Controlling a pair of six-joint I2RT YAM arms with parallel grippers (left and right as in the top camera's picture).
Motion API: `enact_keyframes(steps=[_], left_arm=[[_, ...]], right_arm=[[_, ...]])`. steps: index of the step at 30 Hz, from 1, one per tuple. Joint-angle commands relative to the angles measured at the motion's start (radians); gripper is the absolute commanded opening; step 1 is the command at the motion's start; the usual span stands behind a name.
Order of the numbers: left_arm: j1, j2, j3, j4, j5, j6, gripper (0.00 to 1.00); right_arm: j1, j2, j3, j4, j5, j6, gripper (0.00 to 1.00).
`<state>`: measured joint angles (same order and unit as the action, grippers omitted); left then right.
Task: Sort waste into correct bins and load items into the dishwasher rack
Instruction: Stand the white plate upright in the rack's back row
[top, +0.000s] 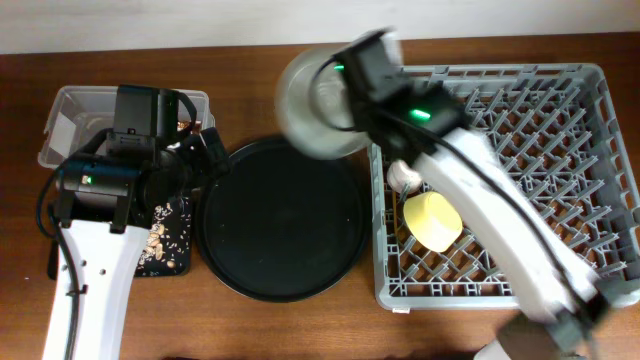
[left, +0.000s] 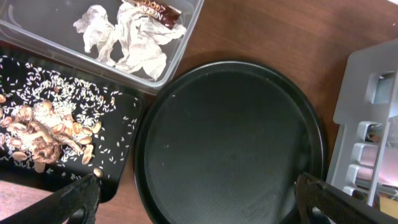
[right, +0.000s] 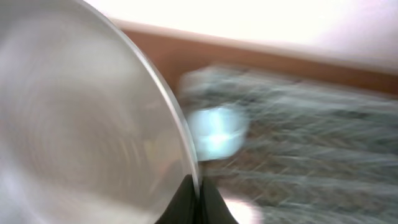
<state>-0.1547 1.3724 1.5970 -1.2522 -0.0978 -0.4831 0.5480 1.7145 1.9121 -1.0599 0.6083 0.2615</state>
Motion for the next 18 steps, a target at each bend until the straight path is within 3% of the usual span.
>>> enact_keyframes(steps=[1,7,14,18], left_arm=[[0.001,-0.008,0.012,0.001,-0.004,0.005,0.99],[0.001,-0.008,0.012,0.001,-0.004,0.005,0.99],[0.001,-0.008,0.012,0.001,-0.004,0.005,0.99],[0.001,-0.008,0.012,0.001,-0.004,0.005,0.99]], right_arm=[[-0.064,-0.007,-0.008,-0.120,0.590,0.001,0.04],[-0.288,0.087,-0.039,-0.141,0.439,0.009,0.04],[-0.294,0.210,-0.040,-0.130,0.375,0.010,0.04],[-0.293,0.303,-0.040,-0.126,0.450,0.009,0.04]])
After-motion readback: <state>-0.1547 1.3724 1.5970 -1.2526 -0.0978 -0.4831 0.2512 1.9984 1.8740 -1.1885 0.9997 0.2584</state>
